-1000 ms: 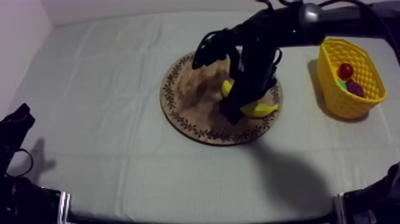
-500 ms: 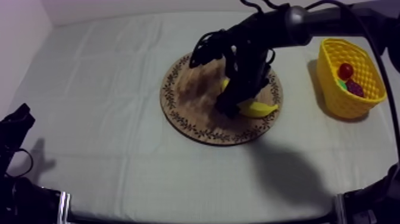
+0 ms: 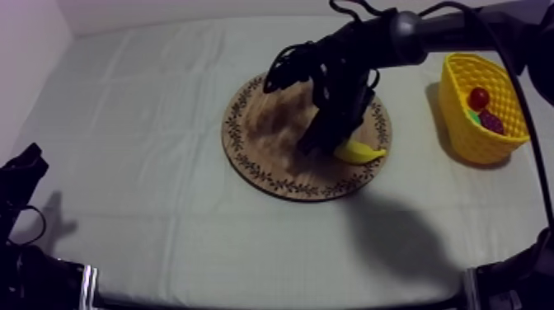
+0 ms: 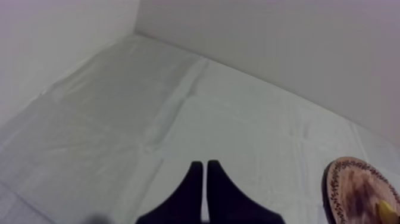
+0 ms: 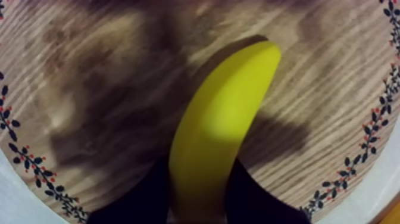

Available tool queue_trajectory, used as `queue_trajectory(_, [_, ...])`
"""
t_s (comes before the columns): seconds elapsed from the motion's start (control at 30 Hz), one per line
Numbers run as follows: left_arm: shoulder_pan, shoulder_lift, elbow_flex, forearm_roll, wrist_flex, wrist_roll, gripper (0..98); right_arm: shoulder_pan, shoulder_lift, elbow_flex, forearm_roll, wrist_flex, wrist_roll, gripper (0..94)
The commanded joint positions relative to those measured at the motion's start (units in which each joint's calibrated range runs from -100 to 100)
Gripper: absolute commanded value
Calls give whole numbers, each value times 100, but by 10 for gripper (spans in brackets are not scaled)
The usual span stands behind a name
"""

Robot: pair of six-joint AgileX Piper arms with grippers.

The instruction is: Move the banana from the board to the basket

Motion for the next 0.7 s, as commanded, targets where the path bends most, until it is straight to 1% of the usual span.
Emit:
queue_trajectory(0.0, [1, 0, 3, 3, -1, 1, 1, -11, -8, 12, 1, -12, -3, 149])
queue_trajectory(0.2, [1, 0, 3, 3, -1, 1, 1, -27, -268, 78, 52, 32, 41, 143])
queue_trajectory(0.47, [1, 0, 3, 3, -1, 1, 1, -26, -1172, 365, 167, 128, 237, 150])
queue_trajectory(0.57, [1, 0, 3, 3, -1, 1, 1, -8, -1572, 426, 157, 286, 335, 154])
queue_trajectory(0.67, [1, 0, 3, 3, -1, 1, 1, 8, -1958, 394, 111, 572, 427, 152])
